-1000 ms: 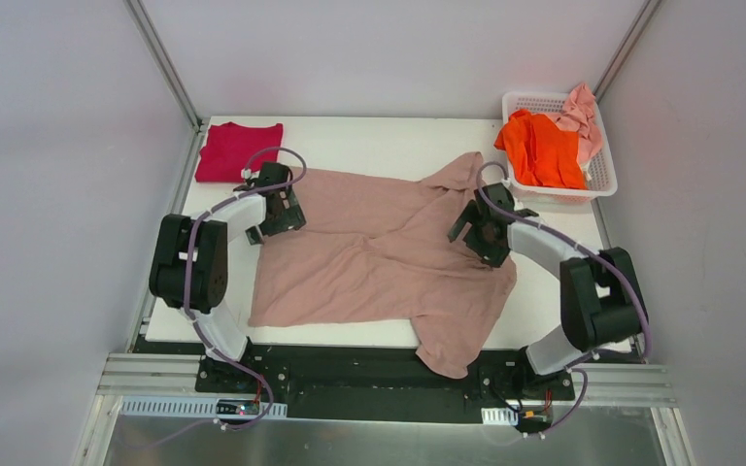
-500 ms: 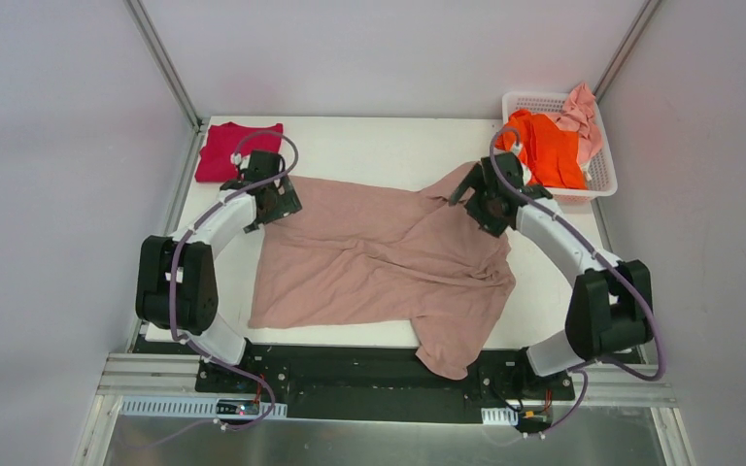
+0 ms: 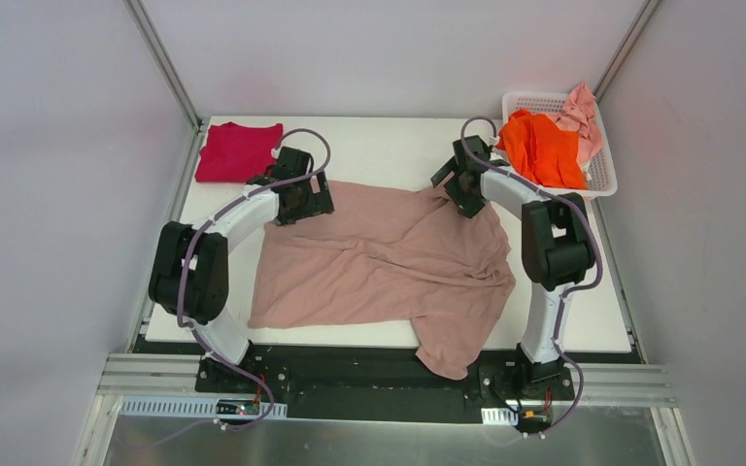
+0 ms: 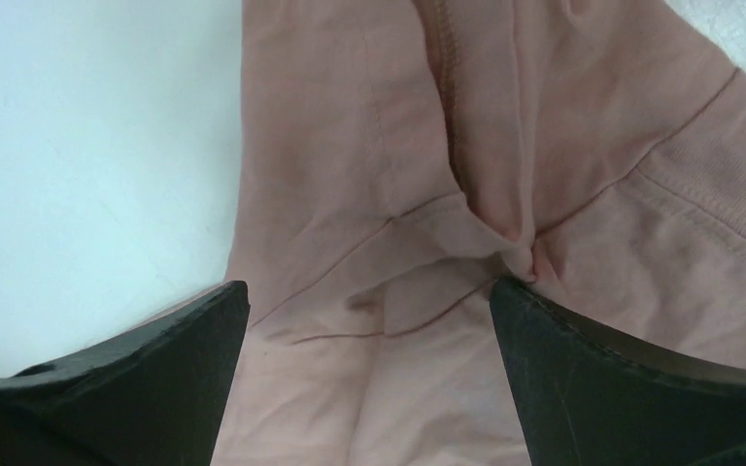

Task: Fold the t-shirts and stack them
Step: Flatten out the tshirt

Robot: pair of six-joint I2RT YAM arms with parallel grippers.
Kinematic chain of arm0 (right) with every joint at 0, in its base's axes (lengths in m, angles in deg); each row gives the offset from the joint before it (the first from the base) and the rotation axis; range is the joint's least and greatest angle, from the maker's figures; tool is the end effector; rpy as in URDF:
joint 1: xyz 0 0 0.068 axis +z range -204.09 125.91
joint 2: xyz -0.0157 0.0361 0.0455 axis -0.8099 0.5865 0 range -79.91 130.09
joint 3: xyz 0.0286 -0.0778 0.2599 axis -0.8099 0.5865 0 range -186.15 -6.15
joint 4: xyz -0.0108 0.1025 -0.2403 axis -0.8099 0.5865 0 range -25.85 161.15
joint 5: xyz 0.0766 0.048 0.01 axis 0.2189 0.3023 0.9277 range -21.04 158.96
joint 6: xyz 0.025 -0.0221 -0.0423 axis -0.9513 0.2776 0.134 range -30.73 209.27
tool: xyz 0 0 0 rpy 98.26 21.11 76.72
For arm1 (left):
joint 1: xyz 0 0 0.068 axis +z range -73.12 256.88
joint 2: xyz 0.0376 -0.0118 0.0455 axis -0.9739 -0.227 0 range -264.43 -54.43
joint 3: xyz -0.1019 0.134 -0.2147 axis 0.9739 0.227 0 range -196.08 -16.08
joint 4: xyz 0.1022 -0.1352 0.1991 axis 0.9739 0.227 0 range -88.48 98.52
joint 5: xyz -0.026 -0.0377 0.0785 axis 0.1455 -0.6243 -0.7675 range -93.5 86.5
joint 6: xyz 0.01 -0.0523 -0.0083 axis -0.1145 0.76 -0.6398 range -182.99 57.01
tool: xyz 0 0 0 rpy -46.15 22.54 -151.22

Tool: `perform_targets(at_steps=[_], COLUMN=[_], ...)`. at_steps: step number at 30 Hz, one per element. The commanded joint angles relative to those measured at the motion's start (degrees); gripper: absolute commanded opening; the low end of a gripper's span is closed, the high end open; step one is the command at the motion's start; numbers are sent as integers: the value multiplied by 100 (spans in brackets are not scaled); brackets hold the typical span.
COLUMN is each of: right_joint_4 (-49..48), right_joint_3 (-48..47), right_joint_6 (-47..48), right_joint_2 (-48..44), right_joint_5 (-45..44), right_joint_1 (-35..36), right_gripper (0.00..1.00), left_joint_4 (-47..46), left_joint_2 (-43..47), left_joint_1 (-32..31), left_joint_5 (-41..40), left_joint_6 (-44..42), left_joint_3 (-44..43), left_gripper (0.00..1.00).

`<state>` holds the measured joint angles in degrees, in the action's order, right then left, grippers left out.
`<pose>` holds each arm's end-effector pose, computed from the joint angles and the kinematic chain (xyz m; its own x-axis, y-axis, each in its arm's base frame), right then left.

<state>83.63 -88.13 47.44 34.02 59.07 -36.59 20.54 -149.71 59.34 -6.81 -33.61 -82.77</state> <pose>0.4165 0.1250 0.1908 -0.6851 0.4729 -0.5541 0.3527 0.8809 0.3157 0.3459 -0.1070 0.2310 -0.7431 -0.2789 -0.6083 -0.1158 0.9489 -0.2937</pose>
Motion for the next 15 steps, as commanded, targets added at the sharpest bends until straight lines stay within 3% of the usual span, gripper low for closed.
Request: perform_targets(at_steps=[1,15], right_joint_4=[-325,-888], right_joint_3=[-304,-1620], right_joint_6=[-120,480], right_joint_2=[72,1055], right_joint_5=[-403,-687], right_joint_1=[32,26], right_gripper=[99,99], left_joint_4=[-191,-224], left_joint_2=[-201,-447], left_joint_1=[22,31], left_joint_5=[322,-205], left_joint_6=[32,-113], left_joint_3=[191,504], left_gripper=[99,99])
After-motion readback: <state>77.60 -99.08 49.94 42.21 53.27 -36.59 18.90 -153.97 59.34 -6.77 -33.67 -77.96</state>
